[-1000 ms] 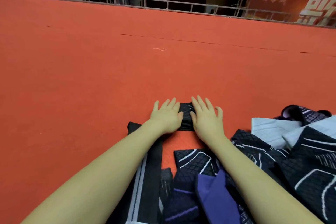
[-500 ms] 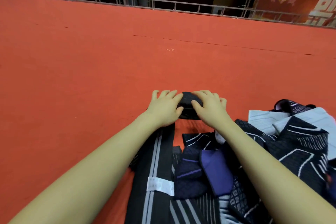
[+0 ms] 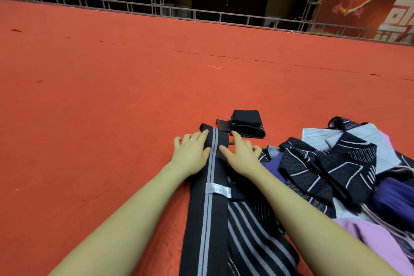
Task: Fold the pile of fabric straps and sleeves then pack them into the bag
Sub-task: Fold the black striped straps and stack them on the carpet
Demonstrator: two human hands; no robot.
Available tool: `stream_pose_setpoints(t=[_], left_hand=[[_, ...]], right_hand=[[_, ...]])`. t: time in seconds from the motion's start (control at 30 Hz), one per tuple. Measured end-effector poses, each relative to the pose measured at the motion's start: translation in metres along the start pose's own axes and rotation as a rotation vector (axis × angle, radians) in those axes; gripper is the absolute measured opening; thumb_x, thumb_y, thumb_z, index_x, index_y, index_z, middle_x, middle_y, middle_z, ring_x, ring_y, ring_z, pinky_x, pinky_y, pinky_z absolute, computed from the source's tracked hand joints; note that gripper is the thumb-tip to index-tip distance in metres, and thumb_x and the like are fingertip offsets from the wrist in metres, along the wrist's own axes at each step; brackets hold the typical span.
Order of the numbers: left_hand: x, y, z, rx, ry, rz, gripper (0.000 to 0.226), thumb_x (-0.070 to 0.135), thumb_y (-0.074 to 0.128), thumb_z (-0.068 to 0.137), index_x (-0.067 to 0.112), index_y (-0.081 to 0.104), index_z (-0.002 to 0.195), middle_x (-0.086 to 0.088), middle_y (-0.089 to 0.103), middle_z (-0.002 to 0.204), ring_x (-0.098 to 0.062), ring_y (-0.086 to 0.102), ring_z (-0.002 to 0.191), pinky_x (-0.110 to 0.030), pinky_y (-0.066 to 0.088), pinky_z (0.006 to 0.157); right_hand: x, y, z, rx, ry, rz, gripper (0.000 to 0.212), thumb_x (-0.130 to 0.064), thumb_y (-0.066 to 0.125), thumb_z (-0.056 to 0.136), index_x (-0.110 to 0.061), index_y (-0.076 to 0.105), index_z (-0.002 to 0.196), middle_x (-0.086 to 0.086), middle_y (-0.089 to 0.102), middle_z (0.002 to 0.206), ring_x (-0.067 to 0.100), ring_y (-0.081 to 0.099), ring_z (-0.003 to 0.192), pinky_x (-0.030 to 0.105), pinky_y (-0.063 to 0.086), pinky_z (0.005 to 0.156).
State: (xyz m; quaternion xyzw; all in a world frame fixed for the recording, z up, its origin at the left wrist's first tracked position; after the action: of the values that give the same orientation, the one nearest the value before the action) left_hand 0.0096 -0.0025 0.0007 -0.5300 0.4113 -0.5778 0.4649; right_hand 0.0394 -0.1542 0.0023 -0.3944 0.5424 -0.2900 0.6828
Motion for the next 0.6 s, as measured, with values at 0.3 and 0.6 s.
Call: stream_pose_setpoints(t=[0.3, 0.6], left_hand=[[-0.005, -0.011, 0.011, 0.171, 0.043, -0.027, 0.053, 0.042, 0.032, 0.101, 0.03, 0.018, 0.151, 0.003, 0.006, 0.16, -0.027, 0.017, 0.138, -0.043, 0.015, 0.107], [0.018, -0.033, -0.01, 0.3, 0.208, -0.276, 0.022, 0.036, 0.036, 0.102, 0.024, 0.054, 0.107, 0.015, 0.051, 0.095, -0.016, 0.043, 0.108, -0.03, 0.014, 0.081]], right_hand=[[-0.009, 0.002, 0.002, 0.419, -0.33, 0.024, 0.02, -0.018, 0.064, 0.087, -0.018, 0.069, 0.106, -0.004, 0.064, 0.089, 0.024, 0.052, 0.098, 0.026, 0.012, 0.078], [-0.01, -0.033, -0.021, 0.675, -0.488, -0.026, 0.009, -0.024, 0.066, 0.081, -0.027, 0.073, 0.085, -0.014, 0.063, 0.078, 0.009, 0.044, 0.088, 0.026, 0.011, 0.075]])
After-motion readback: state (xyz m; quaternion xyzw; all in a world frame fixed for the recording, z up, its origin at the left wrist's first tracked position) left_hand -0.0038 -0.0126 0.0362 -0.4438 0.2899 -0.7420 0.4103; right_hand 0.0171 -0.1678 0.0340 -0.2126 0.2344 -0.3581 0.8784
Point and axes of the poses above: each hand's wrist, its own z-axis towards the middle knuckle, its own y-axis out of the palm, x = y × z, the point moved 1 cm from there along z, towards the middle knuckle
